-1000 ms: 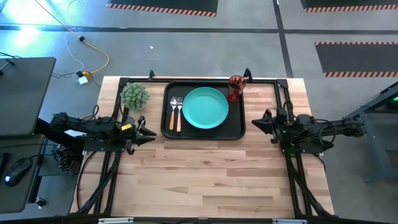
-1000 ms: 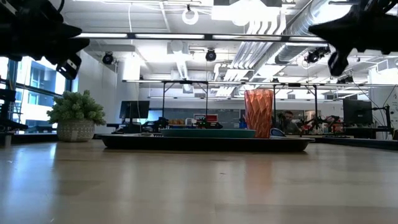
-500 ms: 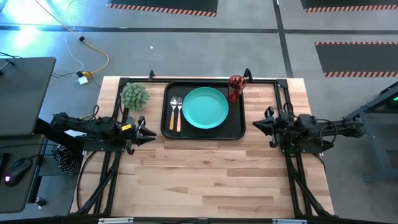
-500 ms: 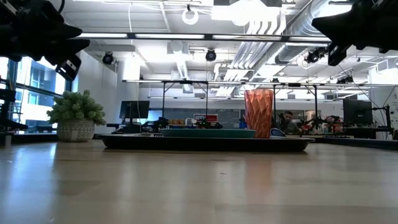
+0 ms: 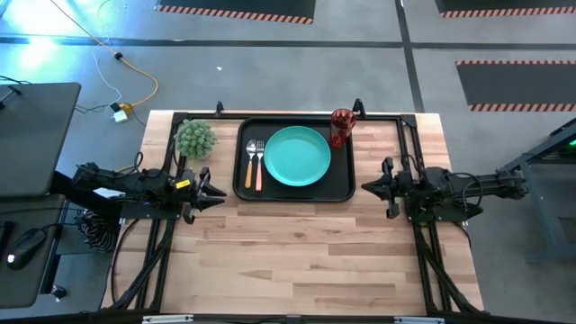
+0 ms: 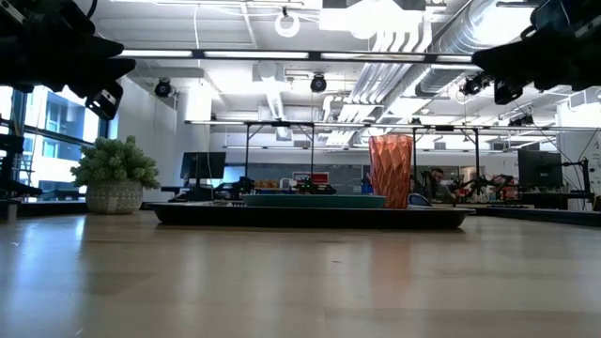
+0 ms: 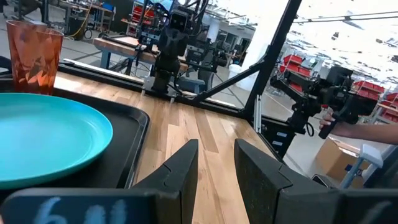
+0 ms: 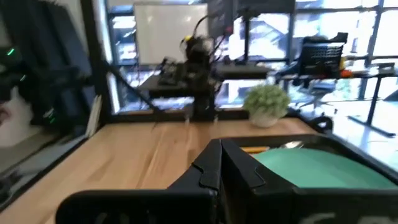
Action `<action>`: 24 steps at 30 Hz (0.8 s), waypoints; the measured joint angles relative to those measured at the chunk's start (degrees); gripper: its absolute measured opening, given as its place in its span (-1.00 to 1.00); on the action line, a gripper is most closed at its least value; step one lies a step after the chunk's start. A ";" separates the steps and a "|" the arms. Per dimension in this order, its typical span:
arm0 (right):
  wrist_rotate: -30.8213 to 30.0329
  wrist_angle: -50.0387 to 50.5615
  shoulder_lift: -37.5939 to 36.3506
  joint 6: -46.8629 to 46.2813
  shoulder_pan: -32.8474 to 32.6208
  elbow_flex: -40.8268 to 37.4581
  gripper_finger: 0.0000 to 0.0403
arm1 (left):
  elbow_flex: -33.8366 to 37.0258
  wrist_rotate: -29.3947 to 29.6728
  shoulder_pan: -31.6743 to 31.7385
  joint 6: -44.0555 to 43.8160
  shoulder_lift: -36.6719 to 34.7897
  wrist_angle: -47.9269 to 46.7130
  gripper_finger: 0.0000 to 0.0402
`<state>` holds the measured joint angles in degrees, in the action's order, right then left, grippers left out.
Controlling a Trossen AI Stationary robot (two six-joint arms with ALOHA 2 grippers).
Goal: Pick and place plate/cup/fork/spoon on tray
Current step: Return to Home Position
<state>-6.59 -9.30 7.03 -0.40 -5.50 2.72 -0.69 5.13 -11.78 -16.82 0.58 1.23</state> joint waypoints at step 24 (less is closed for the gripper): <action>3.33 12.88 0.04 0.02 0.00 0.00 -1.00 | -0.02 -0.04 -0.01 9.35 0.00 0.00 -0.53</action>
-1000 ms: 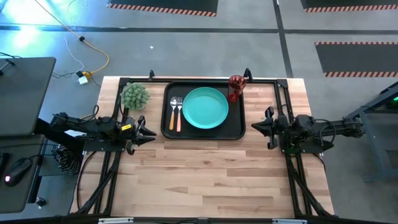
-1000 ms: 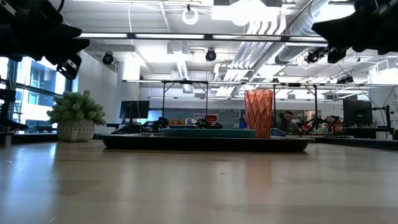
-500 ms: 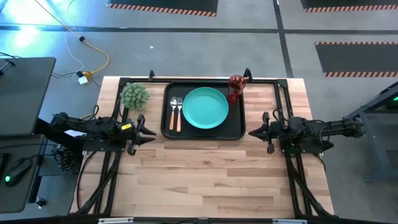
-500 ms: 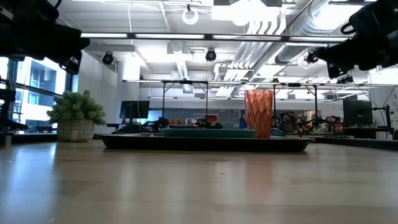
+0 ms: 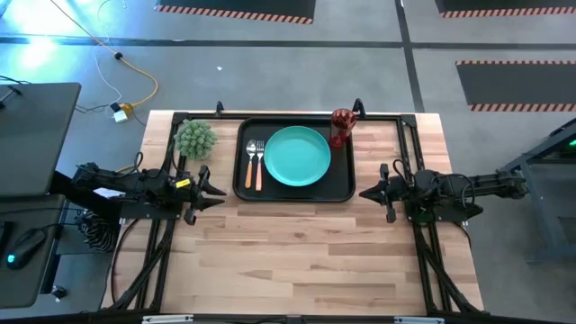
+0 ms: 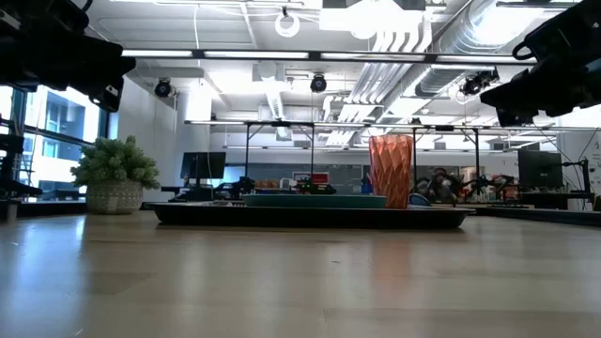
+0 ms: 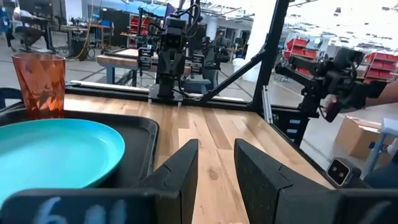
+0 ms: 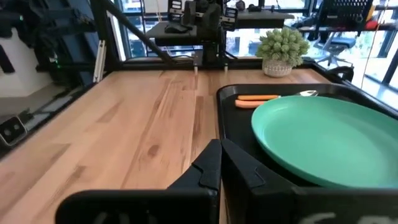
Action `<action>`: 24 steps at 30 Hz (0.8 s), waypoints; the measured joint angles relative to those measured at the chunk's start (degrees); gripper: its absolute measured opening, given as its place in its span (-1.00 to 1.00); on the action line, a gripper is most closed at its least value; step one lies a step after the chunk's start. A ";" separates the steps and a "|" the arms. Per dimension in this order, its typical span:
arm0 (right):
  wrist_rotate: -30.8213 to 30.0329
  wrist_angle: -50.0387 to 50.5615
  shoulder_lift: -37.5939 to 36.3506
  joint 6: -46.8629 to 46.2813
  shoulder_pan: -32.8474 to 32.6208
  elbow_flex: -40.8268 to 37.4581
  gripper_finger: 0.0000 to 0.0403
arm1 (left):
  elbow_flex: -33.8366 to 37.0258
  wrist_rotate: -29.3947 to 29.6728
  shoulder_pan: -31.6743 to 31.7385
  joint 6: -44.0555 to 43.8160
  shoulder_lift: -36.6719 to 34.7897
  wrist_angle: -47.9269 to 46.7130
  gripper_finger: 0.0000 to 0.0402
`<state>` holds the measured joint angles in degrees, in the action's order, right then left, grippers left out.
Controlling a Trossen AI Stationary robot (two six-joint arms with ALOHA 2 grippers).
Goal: Pick and place plate/cup/fork/spoon on tray
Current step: Return to Home Position
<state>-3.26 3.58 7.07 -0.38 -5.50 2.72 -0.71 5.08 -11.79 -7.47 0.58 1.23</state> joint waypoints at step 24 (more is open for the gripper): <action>-0.15 0.09 0.00 -12.95 0.00 0.00 -1.00 | -0.02 0.02 0.00 -0.37 0.00 0.00 -0.53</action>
